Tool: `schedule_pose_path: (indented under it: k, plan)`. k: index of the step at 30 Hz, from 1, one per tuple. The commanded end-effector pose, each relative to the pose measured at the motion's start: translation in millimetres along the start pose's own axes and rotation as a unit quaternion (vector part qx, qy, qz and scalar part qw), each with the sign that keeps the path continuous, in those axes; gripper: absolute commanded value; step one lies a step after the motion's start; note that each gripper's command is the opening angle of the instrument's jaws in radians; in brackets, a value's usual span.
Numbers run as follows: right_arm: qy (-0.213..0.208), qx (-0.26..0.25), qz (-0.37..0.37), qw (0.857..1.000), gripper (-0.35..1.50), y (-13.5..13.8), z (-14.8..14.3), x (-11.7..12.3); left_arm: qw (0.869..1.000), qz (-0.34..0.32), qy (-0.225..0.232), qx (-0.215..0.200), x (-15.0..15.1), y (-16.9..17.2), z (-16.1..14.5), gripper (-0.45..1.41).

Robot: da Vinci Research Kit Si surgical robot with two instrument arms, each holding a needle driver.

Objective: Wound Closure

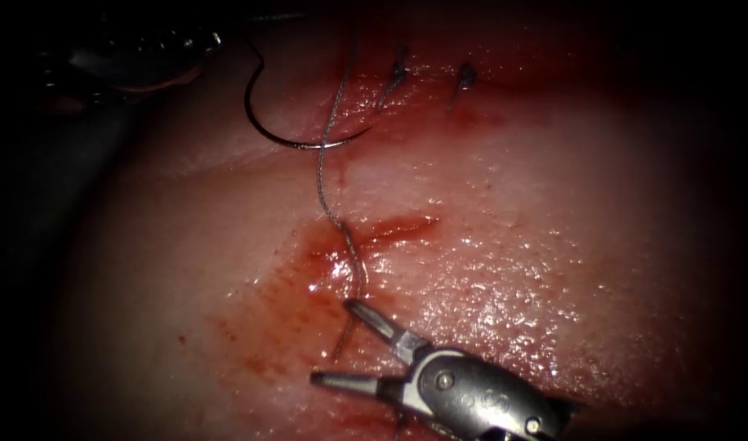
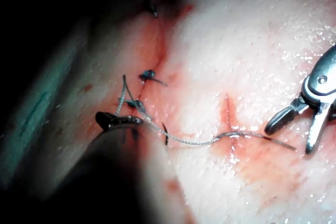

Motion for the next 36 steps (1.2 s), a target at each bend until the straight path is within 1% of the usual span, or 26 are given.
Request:
schedule_pose_path:
  k: [1,3,5,7,8,9,10,11,12,13,15,18,19,20,21,22,23,24,25,29,30,34,35,36]
  plan:
    - [0.004,0.008,0.005,1.000,1.26,0.4,0.2,0.6,1.000,-0.001,0.004,-0.003,0.2,0.9,0.3,-0.45]
    - [0.006,0.025,0.013,1.000,1.23,1.4,0.0,2.0,1.000,0.005,0.010,-0.010,0.2,2.4,-0.7,-0.45]
    - [0.008,0.042,0.020,0.999,1.16,3.0,0.1,3.9,1.000,0.013,0.015,-0.019,0.3,4.4,-1.8,-0.45]
    - [0.012,0.053,0.026,0.998,1.08,4.0,0.4,4.9,0.999,0.019,0.017,-0.024,0.3,5.5,-2.2,-0.45]
    - [0.014,0.062,0.030,0.998,0.98,4.7,0.7,5.5,0.999,0.019,0.018,-0.027,0.2,6.2,-2.5,-0.45]
    - [0.014,0.062,0.030,0.998,0.98,4.7,0.7,5.5,0.999,0.019,0.018,-0.027,0.2,6.2,-2.5,-0.45]
    - [0.012,0.077,0.033,0.996,0.51,5.8,1.2,6.1,0.999,0.024,0.017,-0.031,0.2,7.0,-2.7,-0.45]
    - [0.000,0.085,0.035,0.996,0.40,6.6,1.8,6.4,0.999,0.023,0.018,-0.033,0.1,7.4,-2.9,-0.45]
    - [0.000,0.085,0.035,0.996,0.40,6.6,1.8,6.4,0.999,0.023,0.018,-0.033,0.1,7.4,-2.9,-0.45]
    - [-0.005,0.088,0.031,0.996,0.46,7.2,2.3,6.7,0.999,0.026,0.018,-0.034,0.1,7.9,-3.0,-0.45]
    - [0.001,0.092,0.007,0.996,0.71,8.3,3.6,6.9,0.999,0.025,0.017,-0.037,0.0,8.4,-3.1,-0.45]
    - [0.013,0.098,-0.009,0.995,0.76,9.1,5.2,6.8,0.999,0.028,0.015,-0.039,-0.1,8.9,-3.2,-0.45]
    - [0.009,0.102,-0.015,0.995,0.66,9.4,5.9,6.8,0.999,0.029,0.015,-0.039,-0.1,9.1,-3.3,-0.45]
    - [0.002,0.105,-0.016,0.994,0.49,9.8,7.0,6.7,0.999,0.031,0.014,-0.041,-0.2,9.5,-3.4,-0.45]
    - [0.002,0.105,-0.016,0.994,0.49,9.8,7.0,6.7,0.999,0.031,0.014,-0.041,-0.2,9.5,-3.4,-0.45]
    - [0.004,0.105,-0.021,0.994,0.25,10.0,7.6,6.7,0.999,0.032,0.013,-0.041,-0.2,9.7,-3.4,-0.45]
    - [0.013,0.106,-0.031,0.994,-0.23,10.3,8.6,6.9,0.999,0.034,0.012,-0.040,-0.3,10.1,-3.5,-0.45]
    - [0.024,0.106,-0.029,0.994,-0.35,10.5,9.1,7.0,0.999,0.035,0.011,-0.040,-0.3,10.4,-3.5,-0.45]
    - [0.024,0.106,-0.029,0.994,-0.35,10.5,9.1,7.0,0.999,0.035,0.011,-0.040,-0.3,10.4,-3.5,-0.45]
    - [0.056,0.112,-0.024,0.992,-0.35,11.0,10.3,8.0,0.998,0.038,0.008,-0.044,-0.6,11.6,-3.5,-0.45]
    - [0.066,0.115,-0.010,0.991,-0.35,11.2,10.5,8.6,0.998,0.041,0.006,-0.047,-0.7,12.0,-3.5,-0.45]
    - [0.076,0.123,-0.006,0.990,-0.35,11.3,10.6,9.2,0.998,0.041,0.004,-0.049,-0.9,12.4,-3.5,-0.45]
    - [0.084,0.130,-0.004,0.988,-0.35,11.3,10.6,9.5,0.998,0.041,0.004,-0.049,-1.0,12.5,-3.5,-0.45]
    - [0.095,0.149,-0.003,0.984,-0.35,11.1,10.6,9.7,0.998,0.038,0.005,-0.049,-0.9,12.5,-3.4,-0.45]
